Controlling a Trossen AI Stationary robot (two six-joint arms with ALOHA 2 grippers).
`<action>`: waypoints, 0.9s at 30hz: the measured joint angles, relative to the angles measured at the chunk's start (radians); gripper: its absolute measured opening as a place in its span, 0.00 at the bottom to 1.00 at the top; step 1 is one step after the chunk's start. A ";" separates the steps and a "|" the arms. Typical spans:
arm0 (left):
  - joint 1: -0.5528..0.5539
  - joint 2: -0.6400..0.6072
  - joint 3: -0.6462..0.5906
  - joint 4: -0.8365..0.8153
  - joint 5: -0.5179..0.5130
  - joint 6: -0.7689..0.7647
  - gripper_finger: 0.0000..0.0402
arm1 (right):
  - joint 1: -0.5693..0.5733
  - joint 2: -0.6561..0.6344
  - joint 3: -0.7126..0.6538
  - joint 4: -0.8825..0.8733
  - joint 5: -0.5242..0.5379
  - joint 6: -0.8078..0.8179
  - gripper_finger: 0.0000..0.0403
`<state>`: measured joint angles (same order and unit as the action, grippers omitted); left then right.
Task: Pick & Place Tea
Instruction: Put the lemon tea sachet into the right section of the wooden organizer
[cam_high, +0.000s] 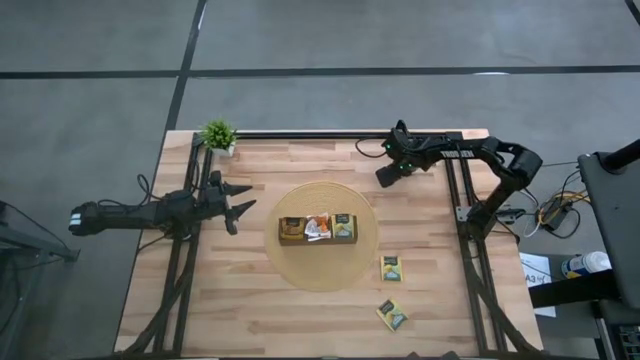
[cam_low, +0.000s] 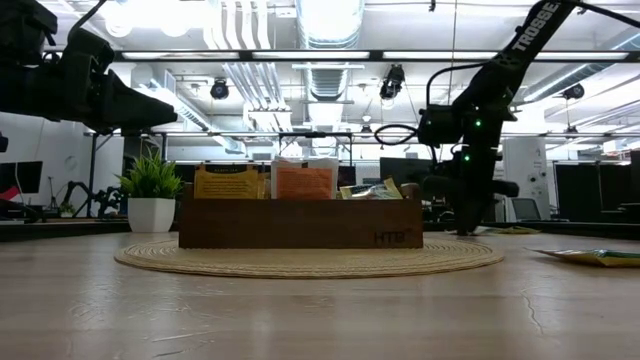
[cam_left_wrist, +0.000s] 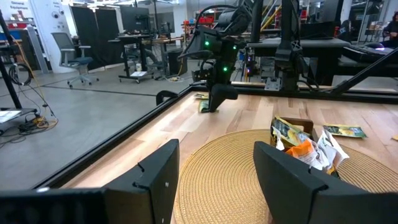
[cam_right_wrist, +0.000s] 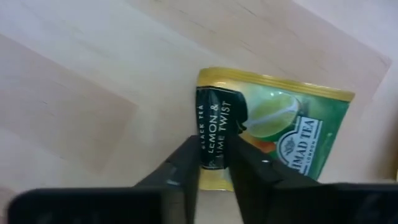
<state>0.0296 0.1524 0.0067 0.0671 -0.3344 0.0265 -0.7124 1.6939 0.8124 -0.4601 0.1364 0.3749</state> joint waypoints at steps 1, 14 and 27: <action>0.000 0.000 0.000 0.000 0.000 0.000 0.50 | 0.000 0.000 0.000 0.002 0.000 -0.009 0.15; 0.000 0.000 0.000 0.000 0.000 0.000 0.50 | 0.017 -0.070 -0.009 -0.005 0.001 -0.065 0.02; 0.000 0.000 0.000 0.000 0.000 0.000 0.50 | 0.214 -0.374 -0.024 0.066 -0.087 -0.105 0.02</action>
<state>0.0299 0.1520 0.0071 0.0669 -0.3344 0.0265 -0.4980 1.3204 0.7885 -0.3940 0.0493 0.2696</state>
